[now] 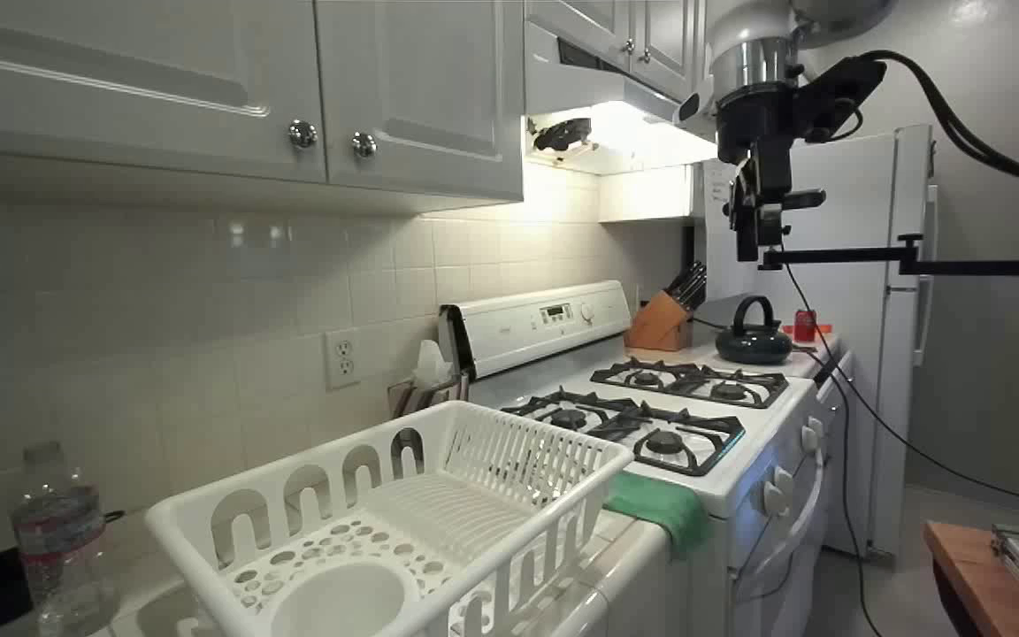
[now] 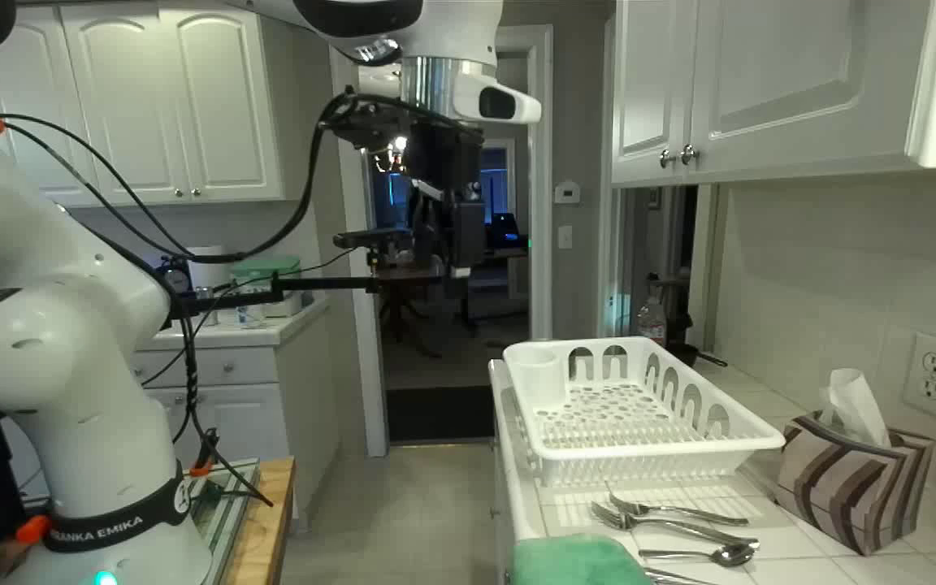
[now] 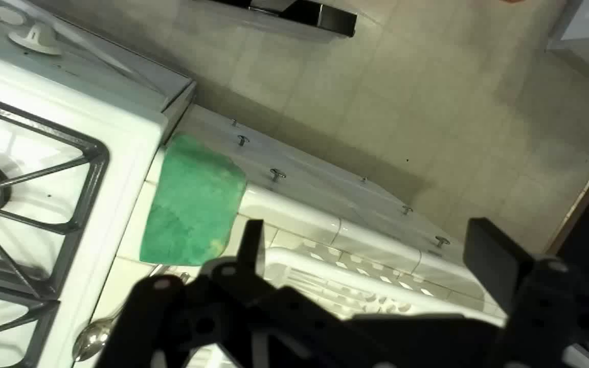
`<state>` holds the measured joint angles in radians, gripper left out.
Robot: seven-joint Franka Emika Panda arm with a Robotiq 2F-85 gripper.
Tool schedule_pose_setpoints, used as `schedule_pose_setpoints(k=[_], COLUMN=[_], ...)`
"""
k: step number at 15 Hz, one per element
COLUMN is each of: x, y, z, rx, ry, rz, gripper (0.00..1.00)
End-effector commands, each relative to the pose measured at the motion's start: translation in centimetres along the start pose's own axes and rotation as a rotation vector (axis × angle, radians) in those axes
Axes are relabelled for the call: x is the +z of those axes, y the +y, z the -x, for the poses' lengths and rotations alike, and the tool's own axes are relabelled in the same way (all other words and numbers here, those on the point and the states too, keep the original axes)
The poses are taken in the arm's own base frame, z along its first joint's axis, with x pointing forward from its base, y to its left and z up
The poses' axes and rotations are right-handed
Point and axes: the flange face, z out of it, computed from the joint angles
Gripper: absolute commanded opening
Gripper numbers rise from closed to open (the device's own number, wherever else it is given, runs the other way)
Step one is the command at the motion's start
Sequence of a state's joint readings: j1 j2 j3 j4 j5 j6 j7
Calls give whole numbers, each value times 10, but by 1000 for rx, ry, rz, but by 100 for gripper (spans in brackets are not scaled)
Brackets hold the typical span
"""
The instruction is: Hang the green towel on the edge of the dish rack
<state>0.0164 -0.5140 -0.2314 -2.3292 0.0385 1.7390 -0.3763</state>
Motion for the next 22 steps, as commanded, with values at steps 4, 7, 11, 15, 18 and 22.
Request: schedule_pose_setpoints(k=[4, 7, 11, 15, 18, 22], x=[-1, 15, 52, 99, 124, 150], y=[0, 14, 32, 53, 69, 91], z=[0, -19, -47, -61, -64, -64], rx=[0, 111, 177, 199, 204, 197], ry=[-1, 61, 180, 187, 186, 189], rz=[0, 53, 111, 133, 129, 103], gripper=[100, 100, 100, 100, 100, 100])
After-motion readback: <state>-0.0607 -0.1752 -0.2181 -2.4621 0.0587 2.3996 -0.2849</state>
